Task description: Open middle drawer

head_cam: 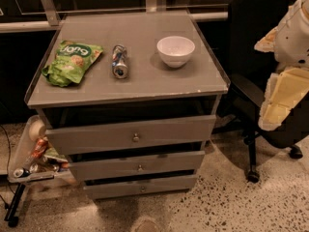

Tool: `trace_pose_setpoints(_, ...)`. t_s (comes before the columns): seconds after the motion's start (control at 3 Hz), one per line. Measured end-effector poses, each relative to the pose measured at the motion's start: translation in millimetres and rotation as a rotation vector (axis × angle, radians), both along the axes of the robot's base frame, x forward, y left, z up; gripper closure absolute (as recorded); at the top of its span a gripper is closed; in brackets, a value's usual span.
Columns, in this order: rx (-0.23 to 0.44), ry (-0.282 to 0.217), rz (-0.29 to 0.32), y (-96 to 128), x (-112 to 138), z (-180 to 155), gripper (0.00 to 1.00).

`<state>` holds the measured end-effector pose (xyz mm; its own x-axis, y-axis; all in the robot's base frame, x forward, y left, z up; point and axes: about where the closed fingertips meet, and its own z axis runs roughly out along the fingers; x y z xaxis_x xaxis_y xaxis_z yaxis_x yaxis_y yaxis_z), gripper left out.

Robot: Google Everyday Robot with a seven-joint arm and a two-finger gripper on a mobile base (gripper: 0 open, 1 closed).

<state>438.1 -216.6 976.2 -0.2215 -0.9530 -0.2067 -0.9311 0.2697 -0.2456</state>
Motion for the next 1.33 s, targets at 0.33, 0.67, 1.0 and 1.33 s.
trace_pose_setpoints(0.33,0.0,0.0,0.0,0,0,0,0.0)
trace_pose_setpoints(0.67,0.002,-0.002,0.004,5,-2,-15,0.0)
trace_pose_setpoints(1.0,0.031,0.033,0.011,19,-8,-66,0.0)
trace_pose_setpoints(1.33,0.027,0.116,0.02,33,-23,-145,0.0)
